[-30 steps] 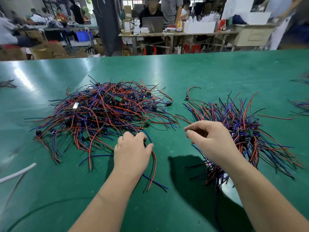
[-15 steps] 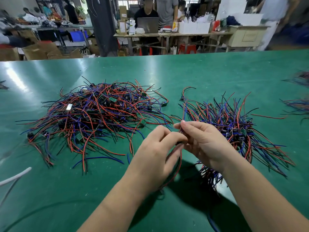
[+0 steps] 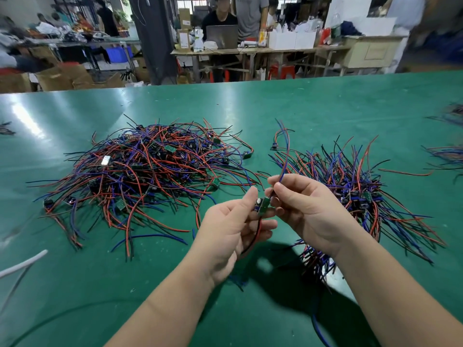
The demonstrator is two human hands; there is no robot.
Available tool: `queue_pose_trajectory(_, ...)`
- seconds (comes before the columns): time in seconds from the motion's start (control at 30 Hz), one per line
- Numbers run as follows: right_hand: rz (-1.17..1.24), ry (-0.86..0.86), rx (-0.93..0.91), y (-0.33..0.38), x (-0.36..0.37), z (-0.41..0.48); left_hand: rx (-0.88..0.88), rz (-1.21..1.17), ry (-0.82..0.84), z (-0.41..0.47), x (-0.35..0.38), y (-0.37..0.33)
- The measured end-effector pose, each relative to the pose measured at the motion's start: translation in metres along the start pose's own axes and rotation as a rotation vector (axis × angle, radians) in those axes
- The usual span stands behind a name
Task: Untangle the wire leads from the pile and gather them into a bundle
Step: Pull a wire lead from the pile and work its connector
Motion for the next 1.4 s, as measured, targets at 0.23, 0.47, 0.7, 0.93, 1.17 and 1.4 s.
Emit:
queue_pose_trajectory(0.23, -0.23, -0.041, 0.015, -0.004, 0.0, 0.0, -0.021, -0.069, -0.025, 0.001, -0.008, 0.006)
queue_pose_trajectory(0.47, -0.373, -0.136, 0.038, -0.006, -0.006, 0.0, -0.071, -0.004, 0.0, 0.004, -0.014, 0.011)
queue_pose_trajectory(0.7, -0.494, -0.252, -0.074, 0.009, -0.01, -0.002, 0.003, 0.68, 0.014, 0.0, -0.023, -0.007)
queue_pose_trajectory(0.93, -0.247, -0.453, -0.124, 0.031, -0.036, -0.009, -0.151, 0.781, 0.172, -0.002, -0.013, 0.006)
queue_pose_trajectory(1.17, -0.17, -0.541, -0.19, 0.037, -0.042, -0.014, -0.232, 1.051, 0.457, -0.009, -0.016, 0.002)
queue_pose_trajectory(1.4, -0.129, -0.544, 0.005, 0.037, -0.054, -0.013, 0.045, 0.248, 0.401, -0.012, -0.025, -0.03)
Point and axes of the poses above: each hand's wrist, its own z-axis towards the middle knuckle, its own x-axis out of the palm, y = z × x, the point moved 4 cm from there along z, towards the middle knuckle, and after that the axes turned 14 degrees about y, right-handed, at the moved point
